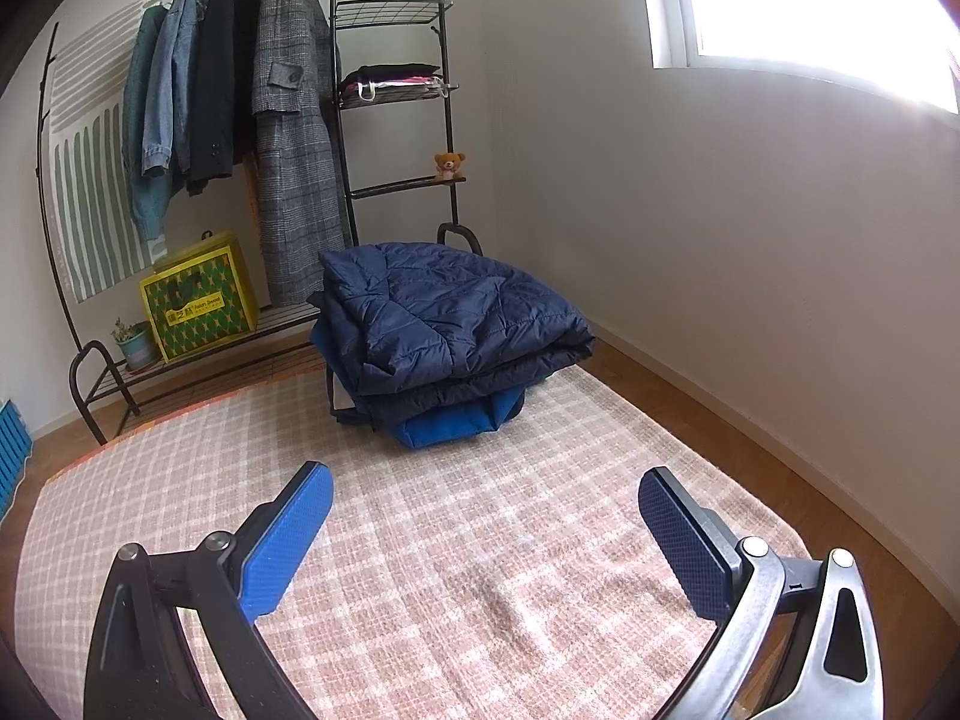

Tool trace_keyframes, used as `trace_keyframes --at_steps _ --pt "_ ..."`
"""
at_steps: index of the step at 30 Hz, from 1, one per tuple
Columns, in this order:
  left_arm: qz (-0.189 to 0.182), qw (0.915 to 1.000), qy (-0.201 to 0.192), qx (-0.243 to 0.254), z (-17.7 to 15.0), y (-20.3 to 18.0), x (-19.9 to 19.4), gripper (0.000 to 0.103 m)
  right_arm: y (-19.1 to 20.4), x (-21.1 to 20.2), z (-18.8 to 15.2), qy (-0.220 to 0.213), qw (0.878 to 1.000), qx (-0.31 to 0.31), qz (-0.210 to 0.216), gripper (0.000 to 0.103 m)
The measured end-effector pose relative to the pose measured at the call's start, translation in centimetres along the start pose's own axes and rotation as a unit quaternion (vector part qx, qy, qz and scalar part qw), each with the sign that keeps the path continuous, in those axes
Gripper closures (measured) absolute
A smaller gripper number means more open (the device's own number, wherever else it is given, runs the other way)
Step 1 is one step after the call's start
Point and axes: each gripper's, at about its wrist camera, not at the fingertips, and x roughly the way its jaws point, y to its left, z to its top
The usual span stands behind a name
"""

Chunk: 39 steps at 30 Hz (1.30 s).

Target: Fold large clothes

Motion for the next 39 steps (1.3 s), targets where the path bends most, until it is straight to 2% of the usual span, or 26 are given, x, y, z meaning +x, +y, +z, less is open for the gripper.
trace_keyframes --at_steps 39 --pt "0.01 0.9999 -0.007 -0.007 0.65 0.77 -0.52 0.0 0.49 0.23 -0.2 0.003 1.0 -0.002 0.001 0.0"
